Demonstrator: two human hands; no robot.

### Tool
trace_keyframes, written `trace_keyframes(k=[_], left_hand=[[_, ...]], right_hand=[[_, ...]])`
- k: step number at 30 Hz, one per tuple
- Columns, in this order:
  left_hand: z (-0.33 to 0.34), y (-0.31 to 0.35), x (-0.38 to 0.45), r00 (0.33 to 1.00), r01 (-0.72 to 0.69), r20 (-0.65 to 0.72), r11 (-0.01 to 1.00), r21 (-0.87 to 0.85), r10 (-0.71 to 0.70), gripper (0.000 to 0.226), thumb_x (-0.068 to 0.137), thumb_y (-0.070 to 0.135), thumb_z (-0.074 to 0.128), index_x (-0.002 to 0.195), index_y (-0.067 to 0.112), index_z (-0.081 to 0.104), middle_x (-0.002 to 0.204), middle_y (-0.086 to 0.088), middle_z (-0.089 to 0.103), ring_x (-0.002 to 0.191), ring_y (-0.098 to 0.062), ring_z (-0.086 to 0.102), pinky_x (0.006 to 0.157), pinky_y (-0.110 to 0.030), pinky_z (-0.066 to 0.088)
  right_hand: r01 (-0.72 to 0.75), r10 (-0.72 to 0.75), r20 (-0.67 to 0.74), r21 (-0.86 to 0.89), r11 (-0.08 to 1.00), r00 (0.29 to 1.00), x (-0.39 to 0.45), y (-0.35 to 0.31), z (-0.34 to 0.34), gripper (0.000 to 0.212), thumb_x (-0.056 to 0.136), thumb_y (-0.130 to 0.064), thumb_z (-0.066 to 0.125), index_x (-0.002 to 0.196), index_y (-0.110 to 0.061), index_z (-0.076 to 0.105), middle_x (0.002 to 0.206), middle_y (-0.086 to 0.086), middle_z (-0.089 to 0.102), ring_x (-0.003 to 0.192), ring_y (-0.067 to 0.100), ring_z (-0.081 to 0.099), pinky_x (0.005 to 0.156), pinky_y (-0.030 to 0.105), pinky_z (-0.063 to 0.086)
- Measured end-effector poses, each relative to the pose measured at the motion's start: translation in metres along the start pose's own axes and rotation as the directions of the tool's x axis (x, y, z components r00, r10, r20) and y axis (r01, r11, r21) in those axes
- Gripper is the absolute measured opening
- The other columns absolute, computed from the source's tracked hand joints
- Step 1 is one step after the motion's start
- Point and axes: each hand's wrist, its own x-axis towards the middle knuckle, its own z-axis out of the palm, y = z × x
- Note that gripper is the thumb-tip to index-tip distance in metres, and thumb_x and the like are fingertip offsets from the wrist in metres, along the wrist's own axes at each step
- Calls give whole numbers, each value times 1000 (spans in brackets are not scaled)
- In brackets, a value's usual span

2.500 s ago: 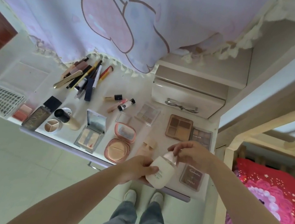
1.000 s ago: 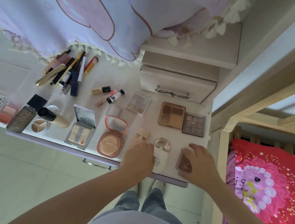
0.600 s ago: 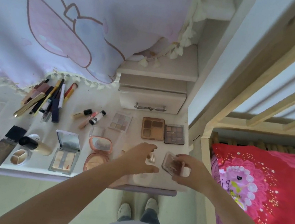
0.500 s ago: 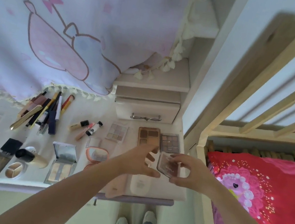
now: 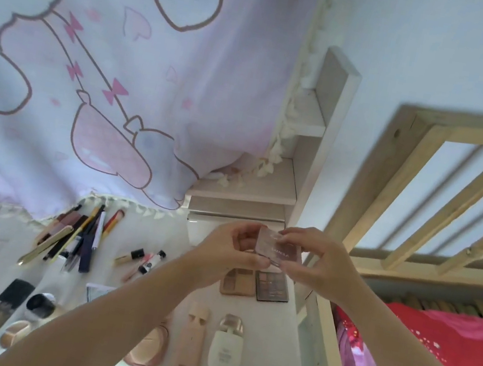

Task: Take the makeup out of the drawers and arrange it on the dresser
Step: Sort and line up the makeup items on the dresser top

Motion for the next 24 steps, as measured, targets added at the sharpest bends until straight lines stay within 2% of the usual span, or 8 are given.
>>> trace_keyframes(k=[2, 6, 10, 12, 15, 19, 21, 24], left_hand=[[-1, 2, -1, 1000, -4, 2, 1000, 4, 4, 53, 40, 9, 74, 92, 13, 61, 75, 6, 73, 71, -4, 68, 69, -17, 56], [0, 2, 1, 1000, 1, 13, 1000, 6, -1, 50, 48, -8, 69, 93, 12, 59, 73, 7, 73, 69, -2, 67, 67, -15, 56], [1, -2, 3, 1000, 4, 19, 999, -33, -3, 57, 42, 7, 73, 97, 11, 60, 78, 5, 73, 73, -5, 68, 70, -17, 56], [1, -5, 5, 1000, 18, 19, 999, -50, -17, 58, 43, 8, 73, 99, 9, 59, 81, 5, 72, 75, -6, 68, 69, -17, 56], [2, -7, 7, 999, 32, 33, 997, -69, -30, 58, 46, 7, 73, 102, 8, 57, 83, 4, 72, 77, -7, 68, 68, -17, 55], [5, -9, 9, 998, 39, 56, 995, -89, -34, 56, 49, 7, 71, 102, 10, 55, 83, 6, 73, 78, -5, 68, 68, -16, 55], [6, -11, 9, 997, 45, 64, 995, -88, -40, 56, 49, 7, 70, 103, 9, 54, 83, 6, 72, 77, -4, 68, 67, -15, 54], [10, -13, 10, 995, 69, 81, 996, -54, -64, 65, 48, 7, 76, 108, 8, 52, 88, 6, 70, 80, -5, 68, 69, -16, 53]], right_hand=[[2, -2, 8, -16, 1000, 1000, 1, -3, -1, 65, 48, -47, 55, 101, -12, 70, 92, -27, 52, 85, -3, 56, 73, -1, 41], [7, -6, 15, -59, 998, 1000, 2, -7, -2, 48, 58, -26, 60, 102, -9, 70, 88, -23, 54, 90, 14, 56, 75, 3, 41], [60, -60, 6, -99, 993, 998, 0, -5, -4, 44, 61, -23, 56, 97, -4, 71, 96, 10, 68, 94, 26, 57, 78, 20, 46], [89, -89, 3, -111, 990, 996, -1, -3, -4, 44, 62, -26, 57, 96, -2, 71, 97, 16, 68, 94, 28, 57, 79, 23, 47], [113, -115, -2, -117, 987, 993, -1, 3, -4, 59, 60, -43, 48, 96, -2, 71, 95, 15, 69, 92, 24, 56, 74, 14, 44], [160, -157, 30, -185, 970, 987, 0, 10, -2, 56, 66, -39, 45, 93, 2, 70, 89, 17, 68, 85, 33, 57, 72, 29, 46], [190, -190, 20, -202, 961, 982, 1, 17, 0, 51, 68, -35, 45, 91, 3, 69, 84, 15, 68, 79, 32, 58, 72, 28, 46], [89, -92, -38, -78, 993, 995, 4, 22, -4, 57, 70, -41, 36, 93, -1, 70, 79, 9, 66, 77, 23, 56, 71, 7, 40]])
